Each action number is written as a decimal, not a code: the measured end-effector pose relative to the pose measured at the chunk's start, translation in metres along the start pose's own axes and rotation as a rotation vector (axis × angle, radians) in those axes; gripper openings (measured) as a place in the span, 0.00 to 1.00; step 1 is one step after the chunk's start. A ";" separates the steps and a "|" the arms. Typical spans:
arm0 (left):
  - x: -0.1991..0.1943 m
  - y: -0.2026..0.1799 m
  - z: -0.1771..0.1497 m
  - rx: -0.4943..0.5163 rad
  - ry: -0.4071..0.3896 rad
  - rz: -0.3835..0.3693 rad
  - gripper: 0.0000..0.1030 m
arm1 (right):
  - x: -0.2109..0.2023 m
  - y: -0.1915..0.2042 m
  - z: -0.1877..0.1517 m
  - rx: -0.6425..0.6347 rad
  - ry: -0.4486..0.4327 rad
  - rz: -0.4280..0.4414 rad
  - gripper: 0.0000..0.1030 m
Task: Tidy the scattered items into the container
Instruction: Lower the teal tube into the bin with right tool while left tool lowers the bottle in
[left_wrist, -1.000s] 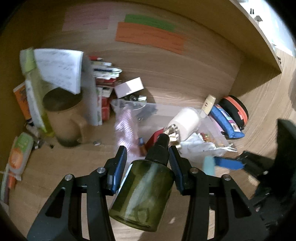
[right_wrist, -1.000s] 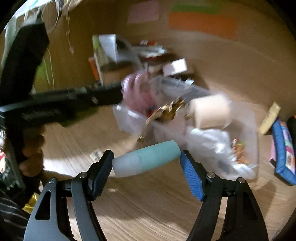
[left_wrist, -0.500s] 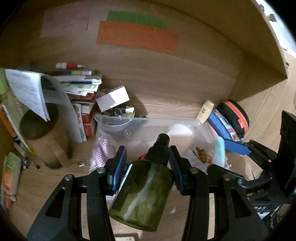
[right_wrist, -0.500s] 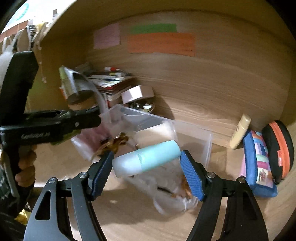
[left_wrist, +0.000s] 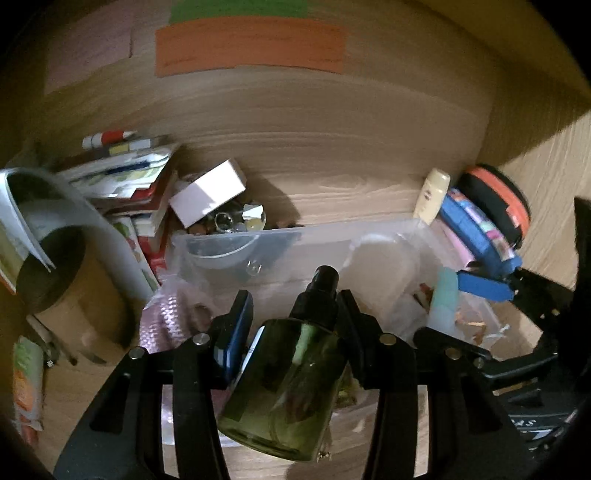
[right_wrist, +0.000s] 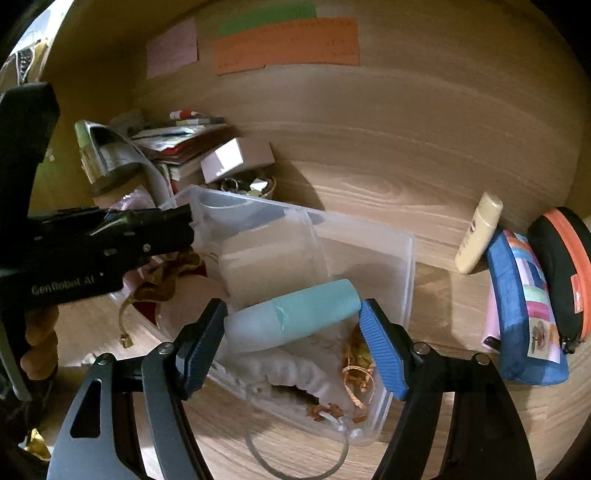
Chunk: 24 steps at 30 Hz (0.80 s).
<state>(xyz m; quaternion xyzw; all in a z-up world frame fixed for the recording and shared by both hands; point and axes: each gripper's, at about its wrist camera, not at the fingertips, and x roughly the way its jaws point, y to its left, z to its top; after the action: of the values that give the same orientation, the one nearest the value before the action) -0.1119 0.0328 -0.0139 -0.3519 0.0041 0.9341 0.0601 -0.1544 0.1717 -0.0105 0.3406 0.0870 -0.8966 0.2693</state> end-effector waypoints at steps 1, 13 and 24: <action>0.001 -0.002 0.000 0.011 -0.003 0.012 0.45 | 0.001 0.000 0.000 0.002 0.005 0.006 0.69; -0.002 -0.008 -0.001 0.025 -0.002 0.008 0.67 | 0.003 0.000 -0.003 0.025 0.022 0.051 0.69; -0.048 0.003 0.008 -0.024 -0.080 -0.001 0.83 | -0.005 0.007 -0.004 -0.011 -0.007 0.011 0.77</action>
<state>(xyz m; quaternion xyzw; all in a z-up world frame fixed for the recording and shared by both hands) -0.0819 0.0249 0.0232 -0.3151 -0.0100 0.9473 0.0566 -0.1450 0.1693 -0.0096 0.3363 0.0893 -0.8958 0.2764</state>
